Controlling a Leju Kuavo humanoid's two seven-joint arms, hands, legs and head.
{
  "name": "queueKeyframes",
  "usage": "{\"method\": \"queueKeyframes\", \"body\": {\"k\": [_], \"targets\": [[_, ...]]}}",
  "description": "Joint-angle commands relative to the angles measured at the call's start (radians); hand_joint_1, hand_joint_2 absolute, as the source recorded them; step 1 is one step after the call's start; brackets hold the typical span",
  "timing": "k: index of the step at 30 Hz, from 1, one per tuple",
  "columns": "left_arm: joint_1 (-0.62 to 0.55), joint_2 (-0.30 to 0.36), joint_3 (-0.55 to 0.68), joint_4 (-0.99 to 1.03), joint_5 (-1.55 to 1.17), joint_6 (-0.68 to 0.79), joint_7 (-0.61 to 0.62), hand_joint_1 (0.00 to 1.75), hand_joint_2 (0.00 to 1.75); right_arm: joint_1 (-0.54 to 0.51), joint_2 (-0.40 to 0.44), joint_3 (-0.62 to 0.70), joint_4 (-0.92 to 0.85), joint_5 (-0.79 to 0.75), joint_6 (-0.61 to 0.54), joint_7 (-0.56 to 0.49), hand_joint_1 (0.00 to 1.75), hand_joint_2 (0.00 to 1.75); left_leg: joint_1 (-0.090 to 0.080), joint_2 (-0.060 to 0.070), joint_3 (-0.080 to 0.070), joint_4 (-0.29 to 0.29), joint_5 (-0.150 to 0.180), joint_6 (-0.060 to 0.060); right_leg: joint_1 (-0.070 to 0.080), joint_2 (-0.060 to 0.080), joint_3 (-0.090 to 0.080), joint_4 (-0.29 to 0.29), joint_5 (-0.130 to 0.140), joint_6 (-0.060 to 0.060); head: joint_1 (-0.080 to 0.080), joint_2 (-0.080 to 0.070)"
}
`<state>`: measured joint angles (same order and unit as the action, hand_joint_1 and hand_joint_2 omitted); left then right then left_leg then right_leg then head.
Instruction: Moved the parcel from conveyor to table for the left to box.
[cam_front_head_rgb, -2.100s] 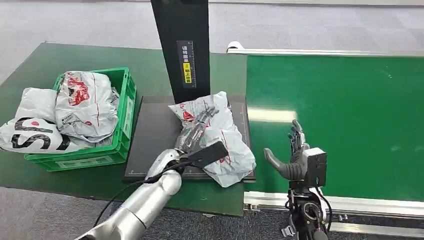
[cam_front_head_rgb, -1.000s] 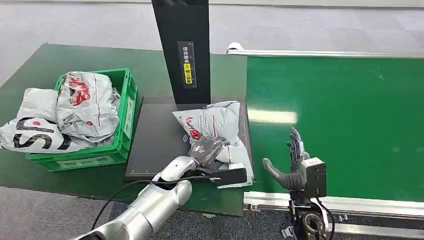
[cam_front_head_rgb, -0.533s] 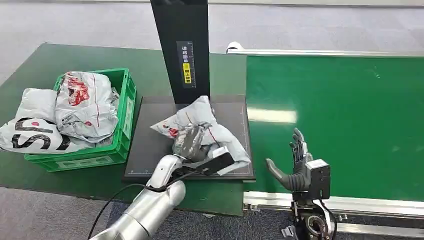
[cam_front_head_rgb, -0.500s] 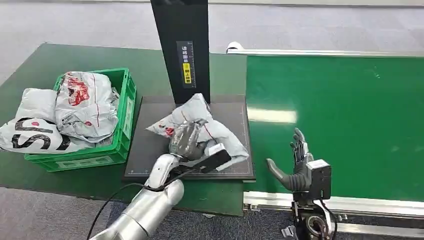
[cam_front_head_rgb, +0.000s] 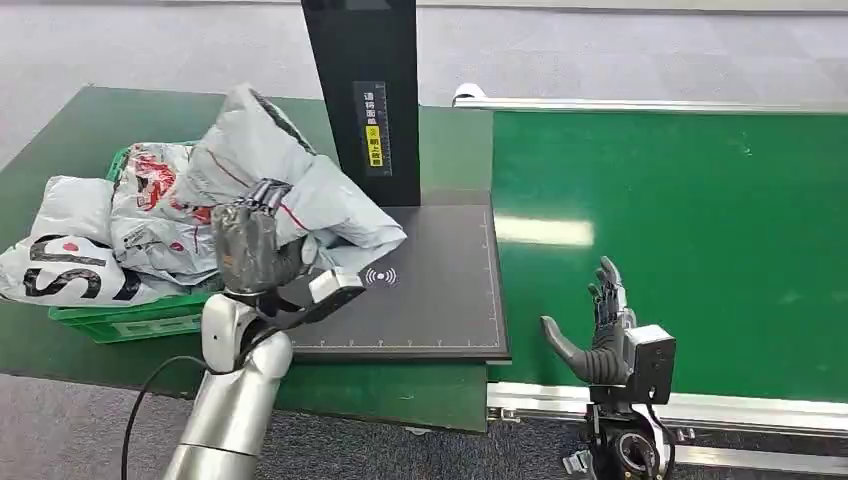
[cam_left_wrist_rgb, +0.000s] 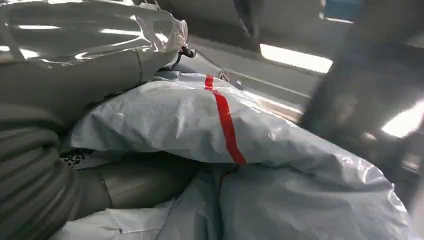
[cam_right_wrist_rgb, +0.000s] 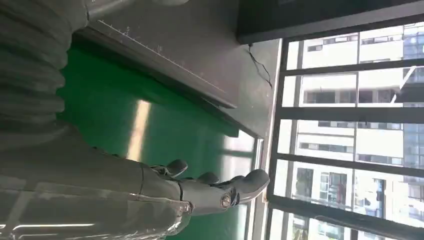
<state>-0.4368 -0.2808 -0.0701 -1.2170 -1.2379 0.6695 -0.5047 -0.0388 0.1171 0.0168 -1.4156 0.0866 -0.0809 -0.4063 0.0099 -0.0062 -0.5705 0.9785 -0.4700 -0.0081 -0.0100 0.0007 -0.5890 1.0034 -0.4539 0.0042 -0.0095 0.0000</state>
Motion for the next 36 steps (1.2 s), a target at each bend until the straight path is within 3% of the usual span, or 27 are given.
{"method": "queueKeyframes", "body": {"k": [1, 4, 6, 7, 9, 12, 15, 20, 32, 34, 36], "targets": [[-0.153, 0.061, 0.267, 0.087, -0.239, 0.029, 0.123, 1.75, 1.75, -0.031, -0.039, 0.044, 0.068, -0.024, -0.015, -0.008, 0.00, 1.75, 0.001, 0.001, 0.001, 0.000, 0.000, 0.000, 0.001, 0.001, 0.000, 0.000, 0.000, 0.000, 0.000, 0.000], [-0.153, 0.061, 0.267, 0.087, -0.239, 0.029, 0.123, 1.75, 1.75, -0.031, -0.039, 0.044, 0.068, -0.024, -0.015, -0.008, 0.00, 1.75, 0.000, 0.002, 0.001, 0.000, 0.000, 0.000, 0.001, 0.002, 0.001, -0.001, 0.001, 0.000, 0.000, 0.000], [-0.193, 0.104, 0.241, 0.147, -0.289, 0.029, 0.208, 1.75, 1.75, -0.031, -0.043, 0.044, 0.068, -0.029, -0.016, -0.007, 0.00, 1.75, 0.000, 0.001, 0.001, 0.000, 0.000, 0.000, 0.001, 0.000, 0.001, 0.000, 0.000, -0.001, 0.000, 0.000], [-0.235, 0.146, 0.203, 0.246, -0.323, 0.029, 0.319, 1.75, 1.75, -0.031, -0.044, 0.046, 0.068, -0.033, -0.017, -0.005, 0.00, 1.75, 0.000, 0.000, 0.002, -0.001, 0.000, 0.000, 0.001, 0.000, 0.002, -0.001, 0.000, -0.001, 0.001, 0.000], [-0.386, 0.282, -0.025, 0.578, -0.333, 0.029, 0.657, 1.75, 1.75, -0.032, -0.048, 0.048, 0.070, -0.036, -0.018, -0.003, 0.00, 1.75, 0.000, -0.002, 0.001, -0.001, 0.001, 0.000, 0.001, -0.002, 0.002, -0.001, 0.000, 0.000, 0.001, 0.000], [-0.501, 0.317, -0.114, 0.798, -0.333, -0.021, 0.799, 1.75, 1.75, -0.044, -0.055, 0.054, 0.082, -0.037, -0.016, -0.002, 0.00, 1.75, 0.001, -0.004, 0.000, 0.001, 0.002, 0.000, 0.001, -0.004, 0.000, 0.000, 0.000, -0.001, 0.000, 0.000], [-0.530, 0.338, -0.188, 0.856, -0.333, -0.110, 0.890, 1.75, 1.75, -0.054, -0.057, 0.059, 0.097, -0.038, -0.014, -0.002, 0.00, 1.75, 0.001, -0.002, 0.000, 0.000, 0.001, 0.000, 0.001, -0.002, 0.001, 0.000, 0.001, -0.001, 0.000, 0.000], [-0.537, 0.341, -0.193, 0.871, -0.333, -0.157, 0.896, 1.75, 1.75, -0.060, -0.057, 0.061, 0.108, -0.038, -0.013, -0.001, 0.00, 1.75, 0.001, 0.004, 0.003, 0.000, 0.000, 0.000, 0.001, 0.003, 0.002, -0.001, 0.001, -0.001, 0.001, 0.000], [-0.537, 0.338, -0.194, 0.871, -0.333, -0.157, 0.898, 1.75, 1.75, -0.060, -0.057, 0.061, 0.108, -0.038, -0.013, -0.001, 0.00, 1.75, 0.001, 0.003, 0.001, 0.000, 0.001, -0.001, 0.001, 0.003, 0.000, -0.001, 0.001, -0.001, 0.000, 0.000], [-0.541, 0.342, -0.203, 0.882, -0.333, -0.206, 0.923, 1.75, 1.75, -0.062, -0.057, 0.064, 0.110, -0.039, -0.010, 0.001, 0.00, 1.75, 0.001, 0.002, -0.001, 0.000, 0.001, -0.001, 0.001, 0.002, -0.001, 0.000, 0.001, -0.001, 0.000, 0.000], [-0.540, 0.363, -0.295, 0.912, -0.333, -0.291, 0.991, 1.75, 1.75, -0.077, -0.052, 0.072, 0.125, -0.039, -0.004, 0.004, 0.00, 1.75, 0.001, 0.003, 0.000, 0.000, 0.001, -0.001, 0.001, 0.003, -0.001, 0.000, 0.001, -0.001, 0.000, 0.000]]}}
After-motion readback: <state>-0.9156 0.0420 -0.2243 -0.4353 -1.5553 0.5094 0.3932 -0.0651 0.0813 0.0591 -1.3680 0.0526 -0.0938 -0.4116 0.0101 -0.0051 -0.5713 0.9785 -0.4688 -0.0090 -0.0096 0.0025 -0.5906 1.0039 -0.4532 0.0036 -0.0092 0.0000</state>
